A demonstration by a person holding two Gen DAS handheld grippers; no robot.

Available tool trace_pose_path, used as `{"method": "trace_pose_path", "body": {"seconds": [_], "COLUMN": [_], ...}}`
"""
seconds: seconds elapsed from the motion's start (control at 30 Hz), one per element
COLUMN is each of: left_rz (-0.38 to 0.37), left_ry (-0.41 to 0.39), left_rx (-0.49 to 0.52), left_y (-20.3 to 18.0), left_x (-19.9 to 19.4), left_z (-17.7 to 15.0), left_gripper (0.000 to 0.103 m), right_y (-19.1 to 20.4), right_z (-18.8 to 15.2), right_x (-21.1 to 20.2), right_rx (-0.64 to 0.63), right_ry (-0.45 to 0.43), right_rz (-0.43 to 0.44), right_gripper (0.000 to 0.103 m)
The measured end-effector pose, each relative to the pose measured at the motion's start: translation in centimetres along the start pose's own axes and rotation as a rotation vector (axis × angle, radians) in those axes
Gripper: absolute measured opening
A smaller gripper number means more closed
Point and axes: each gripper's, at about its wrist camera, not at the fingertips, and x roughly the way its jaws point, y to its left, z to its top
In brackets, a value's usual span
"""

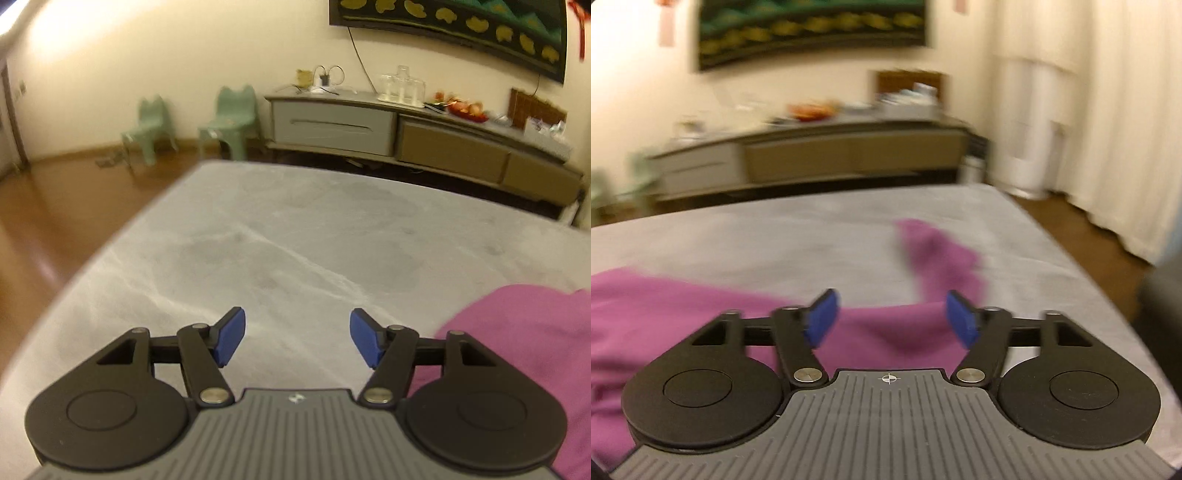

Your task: Fold clothes

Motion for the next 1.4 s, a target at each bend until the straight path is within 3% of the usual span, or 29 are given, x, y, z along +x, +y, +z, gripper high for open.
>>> {"method": "trace_pose_path", "body": {"seconds": [0.13,0.2,0.23,0.27,0.33,0.4,0.5,0.6,0.77,0.87,0.93,0.97,1.0,1.1,1.17,1.3,1.4], "left_rz": [-0.162,-0.170,-0.189,-0.222,-0.277,-0.304,-0.367,-0.379,-0.349,-0.371,-0.381,-0.381,-0.381,-0.402,-0.435,-0.579,-0.646], "left_ry": [0.097,0.113,0.115,0.118,0.079,-0.018,-0.219,-0.336,-0.319,-0.299,-0.299,-0.305,-0.314,-0.333,-0.327,-0.220,-0.116], "left_rx": [0.068,0.116,0.125,0.123,0.159,0.248,0.410,0.596,0.732,0.756,0.770,0.775,0.761,0.648,0.546,0.367,0.339], "left_y": [-2.6,-4.3,-4.8,-5.1,-6.5,-8.5,-11.9,-14.5,-15.1,-14.6,-14.6,-14.6,-14.3,-12.2,-10.8,-10.0,-11.9], "left_x": [2.0,2.6,2.6,2.4,0.5,-2.8,-9.1,-12.3,-11.3,-11.1,-11.5,-11.6,-11.8,-12.3,-12.4,-10.8,-8.8], "left_z": [-1.6,-2.3,-2.4,-2.6,-3.3,-5.2,-10.5,-16.1,-19.8,-20.0,-20.2,-20.3,-19.9,-18.0,-16.3,-13.4,-12.5], "left_gripper": [0.070,0.065,0.037,0.016,0.013,0.012,0.009,0.008,0.008,0.009,0.010,0.013,0.014,0.018,0.026,0.035,0.041], "right_y": [4.4,5.9,6.4,6.9,7.4,7.9,9.5,13.0,23.0,29.6,33.2,34.5,34.7,32.3,30.1,26.1,23.7], "right_z": [-2.3,-3.5,-3.9,-4.3,-4.6,-4.7,-4.6,-3.8,-2.7,-2.8,-3.2,-3.3,-3.1,-2.3,-2.3,-3.7,-5.3], "right_x": [-1.9,-1.9,-2.0,-2.2,-2.6,-3.0,-3.8,-4.9,-5.7,-4.3,-3.1,-2.2,-1.6,-1.7,-2.5,-3.6,-3.9], "right_rx": [-0.067,-0.071,-0.073,-0.075,-0.074,-0.072,-0.082,-0.101,-0.172,-0.262,-0.333,-0.364,-0.362,-0.258,-0.194,0.002,0.087], "right_ry": [0.002,0.017,0.025,0.029,0.022,0.014,0.006,0.008,0.069,0.144,0.186,0.216,0.231,0.205,0.185,0.183,0.179], "right_rz": [0.128,0.149,0.157,0.165,0.180,0.202,0.242,0.348,0.639,0.739,0.738,0.701,0.661,0.629,0.621,0.655,0.646], "right_gripper": [0.084,0.084,0.083,0.083,0.082,0.082,0.082,0.083,0.094,0.094,0.078,0.035,0.001,0.000,0.000,0.000,0.000]}}
